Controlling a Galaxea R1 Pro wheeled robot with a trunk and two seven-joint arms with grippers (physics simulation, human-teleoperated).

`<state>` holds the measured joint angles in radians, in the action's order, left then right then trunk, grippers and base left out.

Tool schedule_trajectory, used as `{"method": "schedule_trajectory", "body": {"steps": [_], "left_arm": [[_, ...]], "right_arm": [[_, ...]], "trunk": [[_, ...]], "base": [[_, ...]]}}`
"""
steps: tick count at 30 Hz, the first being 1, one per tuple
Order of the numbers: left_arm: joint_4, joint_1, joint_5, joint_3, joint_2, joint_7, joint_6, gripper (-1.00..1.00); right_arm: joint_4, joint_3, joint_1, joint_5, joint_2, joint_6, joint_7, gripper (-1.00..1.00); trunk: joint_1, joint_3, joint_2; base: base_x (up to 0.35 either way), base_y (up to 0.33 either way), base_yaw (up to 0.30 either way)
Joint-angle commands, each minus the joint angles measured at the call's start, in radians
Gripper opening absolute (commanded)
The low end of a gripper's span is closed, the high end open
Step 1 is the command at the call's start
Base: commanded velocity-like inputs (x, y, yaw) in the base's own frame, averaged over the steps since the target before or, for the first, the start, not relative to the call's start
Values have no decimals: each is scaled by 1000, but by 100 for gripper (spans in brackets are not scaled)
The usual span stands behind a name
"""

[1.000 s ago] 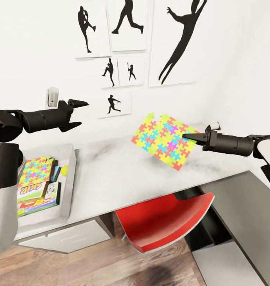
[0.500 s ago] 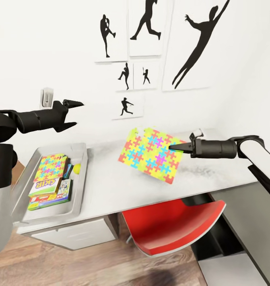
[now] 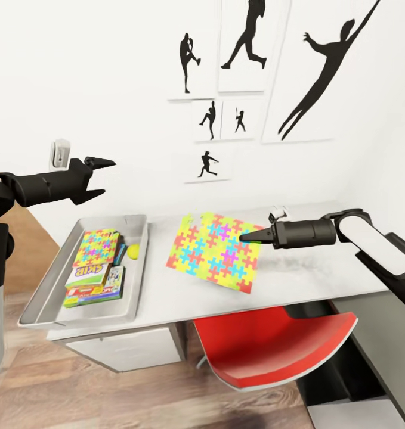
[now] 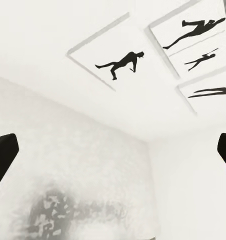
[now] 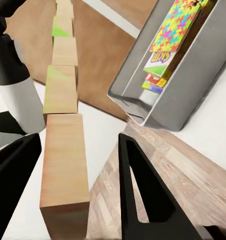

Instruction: Put all the toys in the child's room - the three board games (two on the bed and one on the table), the two jigsaw puzzles on the table, and the tennis ball on the table - inside the toy box on the table in the child's room.

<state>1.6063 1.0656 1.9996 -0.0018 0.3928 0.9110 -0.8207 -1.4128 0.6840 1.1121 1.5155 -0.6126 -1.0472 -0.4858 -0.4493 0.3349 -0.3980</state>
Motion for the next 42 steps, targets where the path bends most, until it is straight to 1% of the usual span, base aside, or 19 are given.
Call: {"method": "schedule_trajectory", "body": {"steps": [1,4,5,9,14,19,22,27,29,35,42], "left_arm": [[0,1,9,0,1,10,0,100],[0,-10,10,5,22,4,-1,100],[0,-10,10,5,22,4,-1,100],[0,-27,11,23,41,-1,-2,100],[0,-43,12,38,50,-4,-4,100],[0,-50,13,43,54,-13,-4,100],[0,-53,14,44,58,-23,-4,100],[0,-63,14,47,70,-39,-4,100],[0,-68,14,47,73,-43,-5,100],[0,-73,14,48,76,-45,-5,100],[0,-80,14,47,82,-47,-5,100]], "right_arm": [[0,2,2,-6,-1,0,-10,-100],[7,15,4,-5,3,0,-9,-100],[7,15,4,-5,3,0,-9,-100],[12,24,5,-4,6,0,-9,-100],[14,38,5,-3,8,0,-8,-100],[24,49,7,-3,11,0,-8,-100],[40,57,11,-3,18,0,-8,-100],[86,84,25,-4,38,0,-7,-100],[97,94,30,-4,41,0,-7,-100],[108,106,38,-4,45,0,-7,-100],[152,119,57,-6,51,0,-6,-100]], "trunk": [[-1,0,-2],[-1,-4,-2],[-1,-5,-2],[-1,-11,-2],[-1,-18,-2],[-1,-25,-2],[-1,-29,-2],[-1,-36,-2],[-1,-39,-2],[-1,-48,-2],[-1,-58,-2]], "base": [[0,125,158],[0,183,158],[0,205,158],[0,240,158],[0,269,158],[0,296,158],[0,312,159],[0,322,164],[0,327,168],[0,311,170],[0,126,172]]}}
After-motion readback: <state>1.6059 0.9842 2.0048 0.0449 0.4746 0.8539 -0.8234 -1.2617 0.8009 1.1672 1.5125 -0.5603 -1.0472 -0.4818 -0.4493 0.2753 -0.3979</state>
